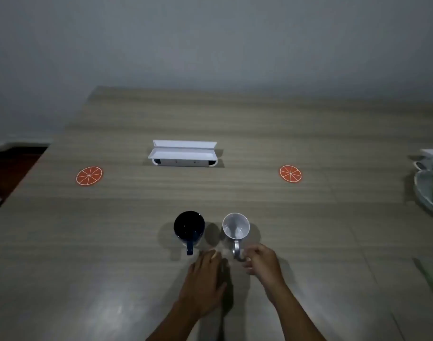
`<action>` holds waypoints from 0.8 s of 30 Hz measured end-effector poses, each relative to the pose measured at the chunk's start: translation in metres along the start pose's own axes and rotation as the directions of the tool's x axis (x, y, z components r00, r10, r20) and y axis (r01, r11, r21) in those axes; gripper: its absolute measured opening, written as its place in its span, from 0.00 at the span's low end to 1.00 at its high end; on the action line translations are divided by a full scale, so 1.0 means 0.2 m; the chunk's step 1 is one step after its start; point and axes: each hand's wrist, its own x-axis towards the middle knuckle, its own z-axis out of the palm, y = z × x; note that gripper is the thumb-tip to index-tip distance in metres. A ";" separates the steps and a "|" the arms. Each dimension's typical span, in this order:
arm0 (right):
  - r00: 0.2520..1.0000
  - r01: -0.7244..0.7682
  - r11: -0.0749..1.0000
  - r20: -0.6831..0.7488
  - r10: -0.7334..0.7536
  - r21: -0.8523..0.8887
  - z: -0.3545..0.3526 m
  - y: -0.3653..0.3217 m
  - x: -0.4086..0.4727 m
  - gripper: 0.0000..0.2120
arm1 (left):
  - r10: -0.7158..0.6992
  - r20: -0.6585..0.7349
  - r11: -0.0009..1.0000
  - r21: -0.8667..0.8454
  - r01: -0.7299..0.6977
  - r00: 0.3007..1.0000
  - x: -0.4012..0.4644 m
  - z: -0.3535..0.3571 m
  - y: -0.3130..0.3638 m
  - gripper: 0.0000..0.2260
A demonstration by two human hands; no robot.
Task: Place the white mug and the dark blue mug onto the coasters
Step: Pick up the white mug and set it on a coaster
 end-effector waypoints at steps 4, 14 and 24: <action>0.998 -0.026 0.999 0.054 0.023 0.044 0.03 0.03 -0.01 0.05 | -0.097 0.068 0.991 0.096 0.091 0.993 0.01 0.07 -0.03 0.43; 0.987 -0.019 0.993 0.163 -0.001 0.119 0.09 0.11 0.02 0.06 | -0.083 0.048 0.972 0.222 0.071 0.995 0.00 0.26 -0.10 0.45; 0.985 0.174 0.979 -0.008 -0.174 0.110 -0.09 0.09 0.09 0.10 | -0.033 -0.017 0.985 0.171 0.036 0.999 0.01 0.23 -0.05 0.40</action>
